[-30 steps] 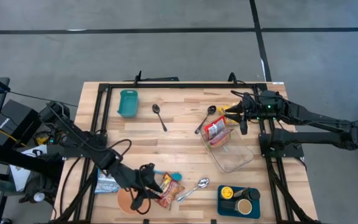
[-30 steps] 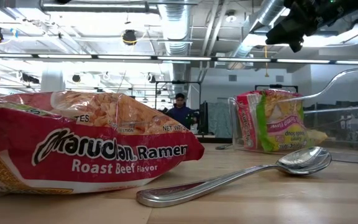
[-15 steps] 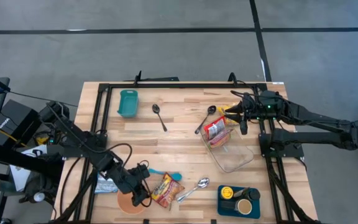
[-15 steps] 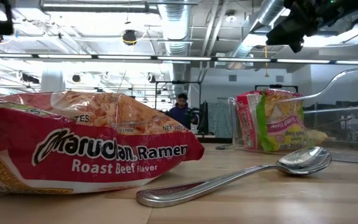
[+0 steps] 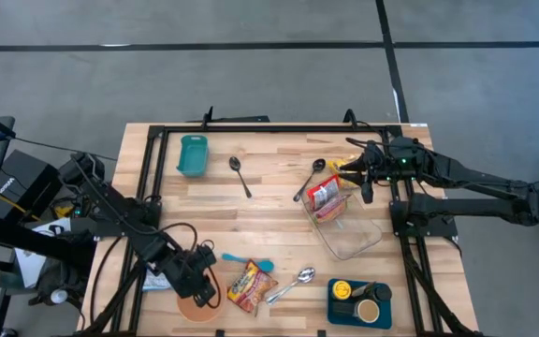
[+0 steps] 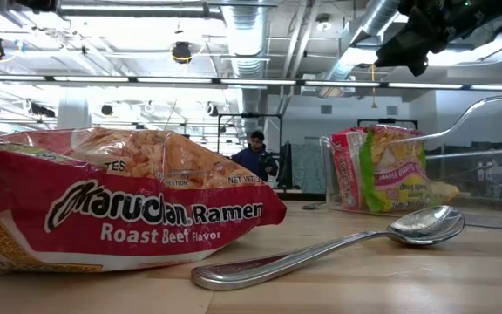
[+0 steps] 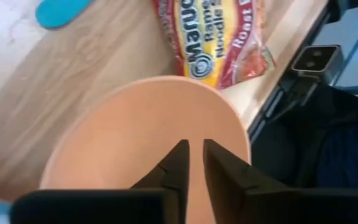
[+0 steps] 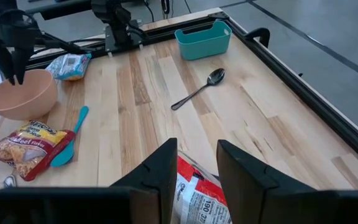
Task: Pick & Place Food Item
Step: Put the red noodle pack into the transparent bin
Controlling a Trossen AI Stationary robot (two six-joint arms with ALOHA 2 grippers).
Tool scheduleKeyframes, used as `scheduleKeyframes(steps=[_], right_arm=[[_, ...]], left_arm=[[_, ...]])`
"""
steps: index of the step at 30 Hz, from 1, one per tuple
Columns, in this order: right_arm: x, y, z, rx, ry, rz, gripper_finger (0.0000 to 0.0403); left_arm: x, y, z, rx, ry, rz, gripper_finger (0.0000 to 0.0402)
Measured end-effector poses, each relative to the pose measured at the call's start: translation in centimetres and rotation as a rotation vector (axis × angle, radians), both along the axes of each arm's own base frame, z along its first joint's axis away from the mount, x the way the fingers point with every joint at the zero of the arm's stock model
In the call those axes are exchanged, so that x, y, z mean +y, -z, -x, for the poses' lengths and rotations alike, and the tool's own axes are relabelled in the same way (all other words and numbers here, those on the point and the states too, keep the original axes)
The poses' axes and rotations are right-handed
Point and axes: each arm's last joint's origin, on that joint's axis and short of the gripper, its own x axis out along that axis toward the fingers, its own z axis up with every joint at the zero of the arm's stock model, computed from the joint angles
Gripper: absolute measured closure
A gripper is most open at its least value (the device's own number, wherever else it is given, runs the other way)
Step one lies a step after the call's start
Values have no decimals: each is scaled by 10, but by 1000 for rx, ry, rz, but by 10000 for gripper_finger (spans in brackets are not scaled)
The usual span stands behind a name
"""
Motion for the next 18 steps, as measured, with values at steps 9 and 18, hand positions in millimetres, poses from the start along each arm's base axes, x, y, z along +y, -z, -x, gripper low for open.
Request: scheduleKeyframes(steps=[9,18], right_arm=[[0,0,0,-3,0,1,295],[0,0,0,-3,1,1,295]], left_arm=[[-4,29,-2,109,24,-33,397],[-4,42,-2,171,20,-92,401]])
